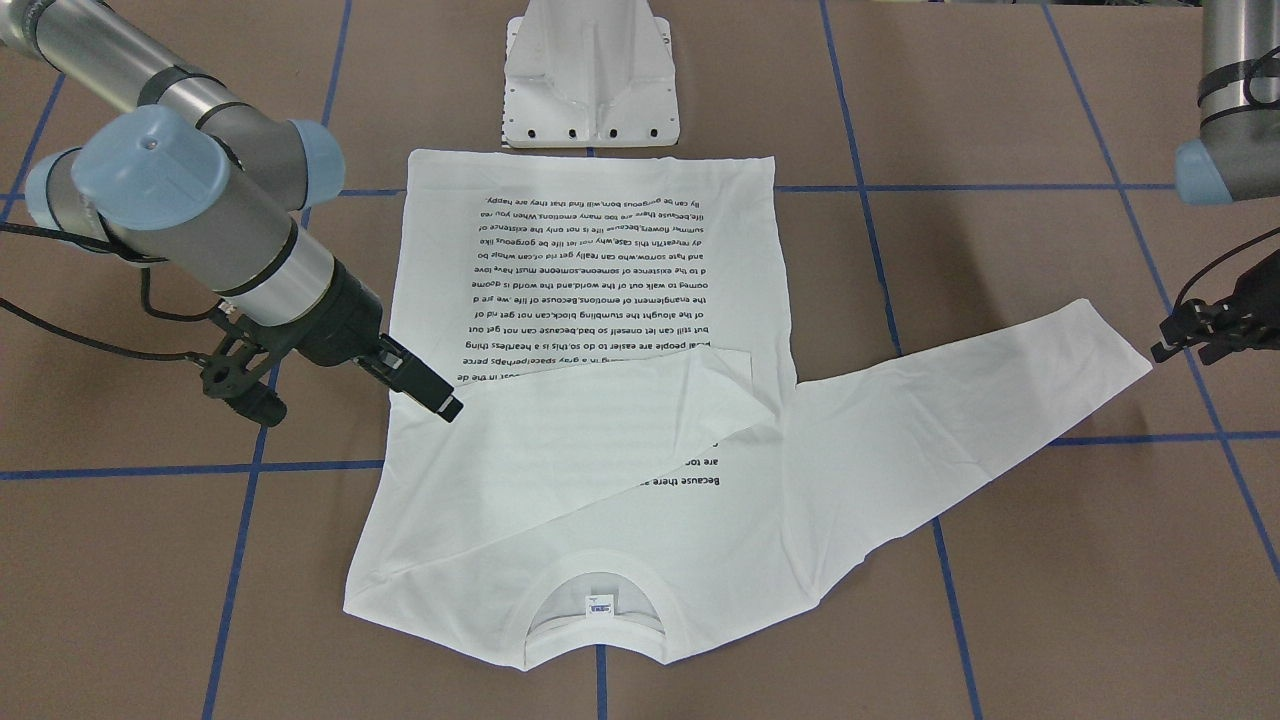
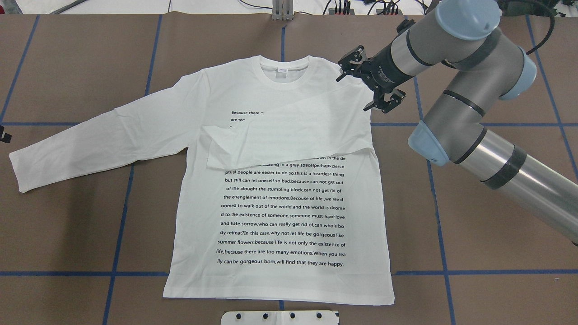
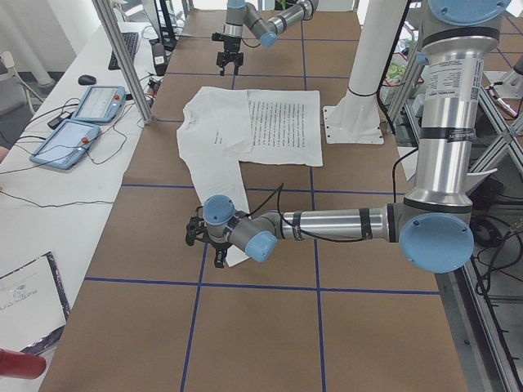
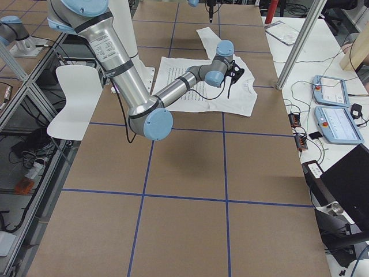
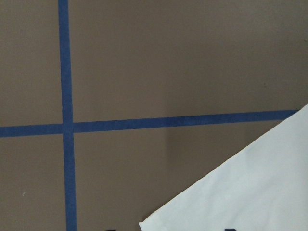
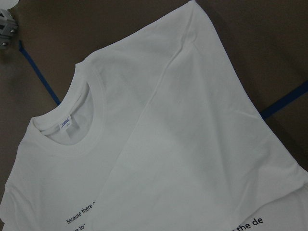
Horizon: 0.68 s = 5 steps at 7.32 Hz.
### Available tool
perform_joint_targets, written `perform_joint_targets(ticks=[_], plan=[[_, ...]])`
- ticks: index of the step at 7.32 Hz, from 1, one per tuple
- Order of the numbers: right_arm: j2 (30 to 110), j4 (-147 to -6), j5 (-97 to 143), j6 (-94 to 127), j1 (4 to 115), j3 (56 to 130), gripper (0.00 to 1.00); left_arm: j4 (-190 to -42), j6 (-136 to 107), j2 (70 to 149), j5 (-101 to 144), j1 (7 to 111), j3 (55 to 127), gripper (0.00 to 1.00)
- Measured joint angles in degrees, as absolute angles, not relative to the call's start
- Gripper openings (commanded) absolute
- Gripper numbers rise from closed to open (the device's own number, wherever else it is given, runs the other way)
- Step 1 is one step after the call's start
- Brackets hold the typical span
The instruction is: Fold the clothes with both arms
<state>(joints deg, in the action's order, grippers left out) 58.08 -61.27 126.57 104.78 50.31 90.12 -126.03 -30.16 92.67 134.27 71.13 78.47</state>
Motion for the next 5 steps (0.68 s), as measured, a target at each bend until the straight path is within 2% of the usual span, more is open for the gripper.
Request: perform_joint_targets(ticks=[5], plan=[[60.9, -61.0, 127.0, 104.1, 51.1, 91.3, 0.98, -126.0, -31.6, 93.6, 134.2, 68.5, 75.4, 0.57]])
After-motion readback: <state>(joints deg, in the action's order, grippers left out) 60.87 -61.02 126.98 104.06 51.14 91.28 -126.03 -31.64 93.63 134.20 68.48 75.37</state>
